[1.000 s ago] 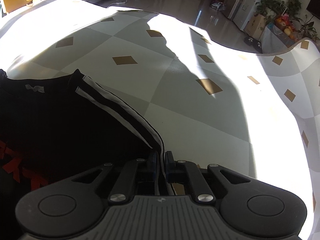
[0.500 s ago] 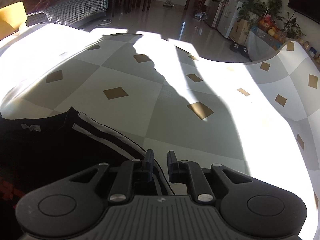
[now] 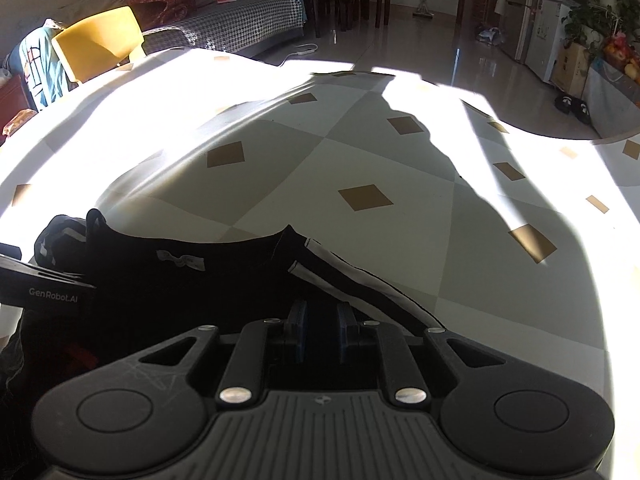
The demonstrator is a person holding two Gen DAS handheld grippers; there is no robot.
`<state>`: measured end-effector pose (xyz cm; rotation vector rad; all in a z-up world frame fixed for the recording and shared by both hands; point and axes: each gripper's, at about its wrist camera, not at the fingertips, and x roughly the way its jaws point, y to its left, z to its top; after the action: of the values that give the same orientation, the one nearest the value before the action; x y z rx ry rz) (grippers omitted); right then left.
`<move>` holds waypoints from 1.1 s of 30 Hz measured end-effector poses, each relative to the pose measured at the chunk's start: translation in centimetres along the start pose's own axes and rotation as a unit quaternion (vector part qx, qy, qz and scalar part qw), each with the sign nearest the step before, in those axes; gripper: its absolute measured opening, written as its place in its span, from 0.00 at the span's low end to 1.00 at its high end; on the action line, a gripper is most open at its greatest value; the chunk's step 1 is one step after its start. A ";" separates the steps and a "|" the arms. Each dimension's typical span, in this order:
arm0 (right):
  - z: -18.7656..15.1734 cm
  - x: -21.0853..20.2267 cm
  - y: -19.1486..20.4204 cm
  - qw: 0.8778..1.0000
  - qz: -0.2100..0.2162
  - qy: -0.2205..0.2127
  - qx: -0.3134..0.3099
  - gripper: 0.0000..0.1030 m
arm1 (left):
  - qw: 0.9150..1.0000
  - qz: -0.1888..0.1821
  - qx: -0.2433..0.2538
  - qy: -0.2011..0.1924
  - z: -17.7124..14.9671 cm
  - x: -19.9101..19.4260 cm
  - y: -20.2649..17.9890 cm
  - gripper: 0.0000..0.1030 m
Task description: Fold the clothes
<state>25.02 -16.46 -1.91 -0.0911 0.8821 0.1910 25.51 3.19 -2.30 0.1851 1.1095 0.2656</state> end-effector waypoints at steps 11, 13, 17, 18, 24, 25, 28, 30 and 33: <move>0.6 2.4 1.0 1.000 -0.024 -0.003 0.010 0.18 | 0.999 -0.006 -0.047 0.021 1.0 1.2 0.8 1.00; 0.7 2.6 1.1 0.999 -0.034 -0.005 0.014 0.19 | 0.998 -0.013 -0.059 0.027 1.2 1.4 1.2 1.00; 0.9 3.0 1.2 0.998 -0.056 -0.012 0.023 0.24 | 0.991 -0.043 -0.114 0.046 1.2 2.2 2.6 1.00; 0.9 3.2 1.1 0.998 -0.062 -0.014 0.026 0.26 | 0.989 -0.053 -0.128 0.053 1.2 2.5 3.0 1.00; 1.3 3.8 0.9 0.994 -0.101 -0.017 0.034 0.39 | 0.988 -0.060 -0.130 0.054 1.4 2.7 3.5 1.00; 1.3 3.9 0.7 0.994 -0.103 -0.017 0.041 0.40 | 0.990 -0.055 -0.122 0.049 1.4 2.6 3.3 1.00; 1.7 4.2 0.2 0.993 -0.105 -0.016 0.049 0.46 | 0.990 -0.058 -0.120 0.045 1.6 2.8 3.4 1.00; 2.0 4.4 -0.1 0.993 -0.105 -0.015 0.055 0.46 | 0.989 -0.065 -0.127 0.048 1.8 3.0 3.5 1.00; 2.3 4.3 -0.3 0.992 -0.107 -0.010 0.067 0.46 | 0.989 -0.066 -0.120 0.047 2.0 3.1 3.4 1.00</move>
<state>29.53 -15.79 -3.80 -0.0574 0.8574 -0.0675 28.22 7.31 -3.08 -0.1155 1.1674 0.2898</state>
